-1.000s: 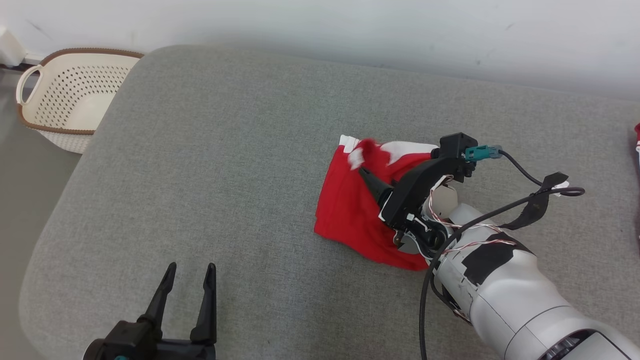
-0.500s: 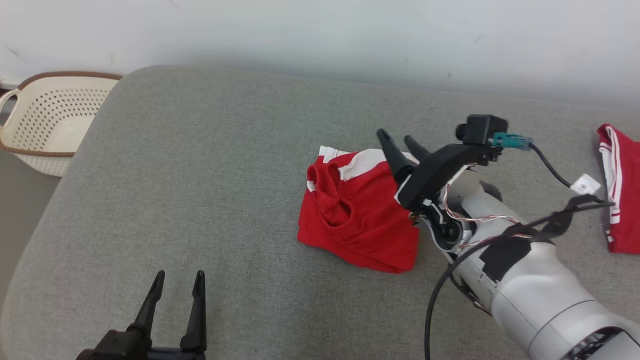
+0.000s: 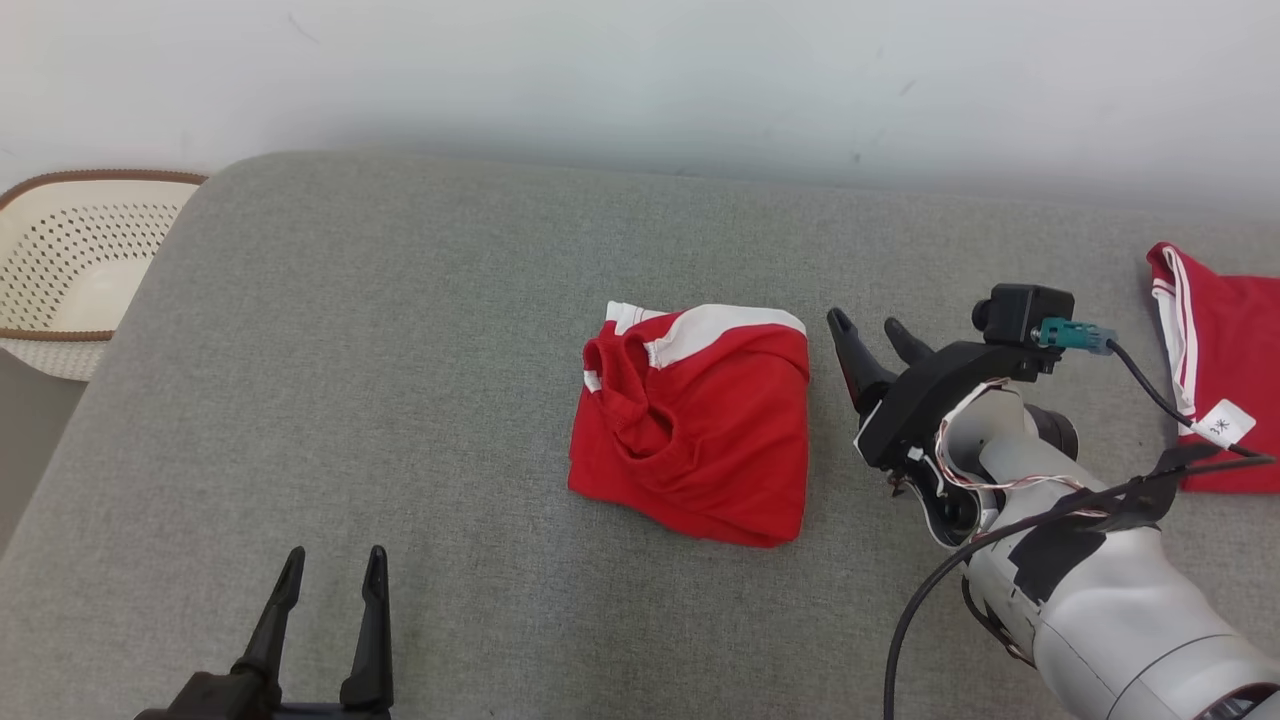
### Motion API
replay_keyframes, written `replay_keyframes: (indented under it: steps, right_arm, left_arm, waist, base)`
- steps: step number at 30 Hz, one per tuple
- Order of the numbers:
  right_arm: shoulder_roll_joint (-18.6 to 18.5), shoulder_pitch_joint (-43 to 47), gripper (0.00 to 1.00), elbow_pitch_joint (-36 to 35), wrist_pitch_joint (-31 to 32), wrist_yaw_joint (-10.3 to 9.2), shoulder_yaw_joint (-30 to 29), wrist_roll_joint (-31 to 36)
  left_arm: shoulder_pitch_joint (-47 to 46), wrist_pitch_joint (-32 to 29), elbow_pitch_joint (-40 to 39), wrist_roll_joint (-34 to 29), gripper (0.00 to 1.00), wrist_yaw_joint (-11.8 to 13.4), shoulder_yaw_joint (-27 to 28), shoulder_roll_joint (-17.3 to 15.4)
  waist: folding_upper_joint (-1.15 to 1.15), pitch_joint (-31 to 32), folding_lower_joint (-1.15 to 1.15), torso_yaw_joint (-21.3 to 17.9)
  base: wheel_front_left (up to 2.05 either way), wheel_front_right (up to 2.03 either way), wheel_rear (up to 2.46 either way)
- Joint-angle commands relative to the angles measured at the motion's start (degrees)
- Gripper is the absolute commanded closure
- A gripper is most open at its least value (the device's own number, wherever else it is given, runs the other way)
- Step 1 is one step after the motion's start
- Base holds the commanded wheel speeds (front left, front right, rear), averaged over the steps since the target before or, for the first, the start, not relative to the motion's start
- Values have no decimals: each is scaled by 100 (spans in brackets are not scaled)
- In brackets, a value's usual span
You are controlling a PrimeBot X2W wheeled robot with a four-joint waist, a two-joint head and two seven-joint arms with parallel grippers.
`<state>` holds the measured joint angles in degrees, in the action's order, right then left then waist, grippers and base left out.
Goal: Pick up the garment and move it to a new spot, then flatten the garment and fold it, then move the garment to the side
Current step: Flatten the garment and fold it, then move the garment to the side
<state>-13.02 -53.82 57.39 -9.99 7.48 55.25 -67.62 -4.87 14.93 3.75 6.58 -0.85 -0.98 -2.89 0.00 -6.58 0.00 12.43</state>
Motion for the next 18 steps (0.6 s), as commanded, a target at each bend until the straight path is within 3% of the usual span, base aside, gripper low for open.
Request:
replay_keyframes:
  steps: [1,18]
  right_arm:
    - [19,80,0,83,97,2,35,-61]
    - [391,181,0,674,732,2,230,-263]
  left_arm:
    - [44,20,-33,-57,0,15,26,-4]
    - [-130,20,-55,54,0,62,-23,-3]
  waist:
    - [0,-43,0,-14]
    - [0,-277,0,207]
  base:
    - [0,0,0]
    - [0,0,0]
